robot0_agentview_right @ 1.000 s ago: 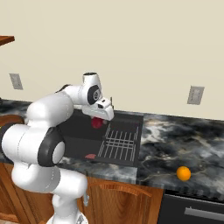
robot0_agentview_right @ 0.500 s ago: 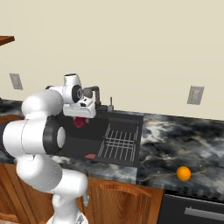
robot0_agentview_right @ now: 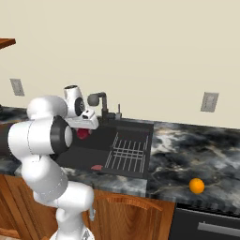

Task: There is a mixed pile of frozen fruits and vegetables on the counter. Locate all the frozen vegetables and place the items in a bowl on the counter. Take all the frozen fruits and defrost them in a running sink.

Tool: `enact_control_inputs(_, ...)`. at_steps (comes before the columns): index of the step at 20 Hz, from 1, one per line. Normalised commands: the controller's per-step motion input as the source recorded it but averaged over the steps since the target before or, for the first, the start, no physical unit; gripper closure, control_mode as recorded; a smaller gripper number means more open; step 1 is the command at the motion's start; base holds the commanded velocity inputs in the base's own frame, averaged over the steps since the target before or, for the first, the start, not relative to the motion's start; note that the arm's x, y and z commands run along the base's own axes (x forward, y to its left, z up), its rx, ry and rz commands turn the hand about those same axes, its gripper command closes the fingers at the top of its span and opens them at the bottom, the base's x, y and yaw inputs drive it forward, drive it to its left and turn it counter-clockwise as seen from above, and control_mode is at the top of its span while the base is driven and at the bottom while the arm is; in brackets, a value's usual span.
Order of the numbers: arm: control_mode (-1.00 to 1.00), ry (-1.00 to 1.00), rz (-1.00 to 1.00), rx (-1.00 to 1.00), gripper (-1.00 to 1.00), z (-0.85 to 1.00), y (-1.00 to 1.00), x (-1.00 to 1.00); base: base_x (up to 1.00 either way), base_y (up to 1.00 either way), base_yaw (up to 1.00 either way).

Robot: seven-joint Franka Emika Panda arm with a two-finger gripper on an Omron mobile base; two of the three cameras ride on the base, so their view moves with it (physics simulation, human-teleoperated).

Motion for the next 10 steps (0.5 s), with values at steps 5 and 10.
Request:
enact_control_inputs(5, -1.00, -0.06, 0.01, 0.01, 1.00, -0.28, 0.30, 0.42, 0.00, 0.00, 0.00)
enact_control_inputs(10, -1.00, 0.00, 0.00, 0.00, 1.00, -0.19, 0.56, 0.47, 0.00, 0.00, 0.00)
